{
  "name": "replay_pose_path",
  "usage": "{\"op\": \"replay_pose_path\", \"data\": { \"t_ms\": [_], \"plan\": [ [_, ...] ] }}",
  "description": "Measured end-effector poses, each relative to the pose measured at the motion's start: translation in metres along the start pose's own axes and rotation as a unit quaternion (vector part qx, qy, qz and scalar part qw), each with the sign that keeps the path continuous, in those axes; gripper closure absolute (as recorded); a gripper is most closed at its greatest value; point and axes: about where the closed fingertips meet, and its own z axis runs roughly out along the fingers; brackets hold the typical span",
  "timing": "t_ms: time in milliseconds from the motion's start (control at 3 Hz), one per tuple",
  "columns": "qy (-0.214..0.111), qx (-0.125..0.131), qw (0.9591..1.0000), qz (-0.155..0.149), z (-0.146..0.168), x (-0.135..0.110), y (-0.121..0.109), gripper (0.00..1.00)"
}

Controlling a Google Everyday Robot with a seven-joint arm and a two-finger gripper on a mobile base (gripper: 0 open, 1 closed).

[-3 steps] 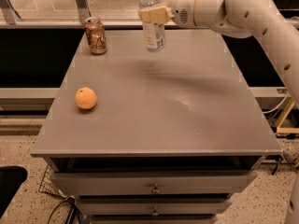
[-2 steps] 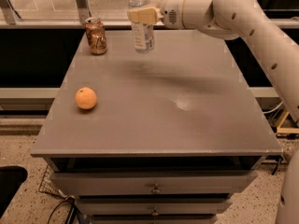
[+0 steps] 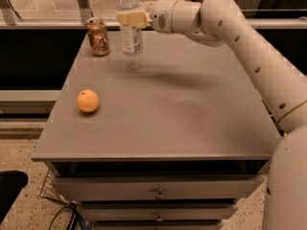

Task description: Move blue plastic bottle near orange can

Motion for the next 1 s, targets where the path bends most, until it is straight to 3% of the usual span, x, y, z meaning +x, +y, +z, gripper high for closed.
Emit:
{"op": "replay_pose_path", "data": {
  "t_ms": [667, 1000],
  "plan": [
    [0.005, -0.013, 0.9999, -0.001, 0.044, 0.026, 0.003, 1.0],
    [-0.012, -0.013, 0.9998, -0.005, 0.054, 0.038, 0.0, 1.0]
  ]
}}
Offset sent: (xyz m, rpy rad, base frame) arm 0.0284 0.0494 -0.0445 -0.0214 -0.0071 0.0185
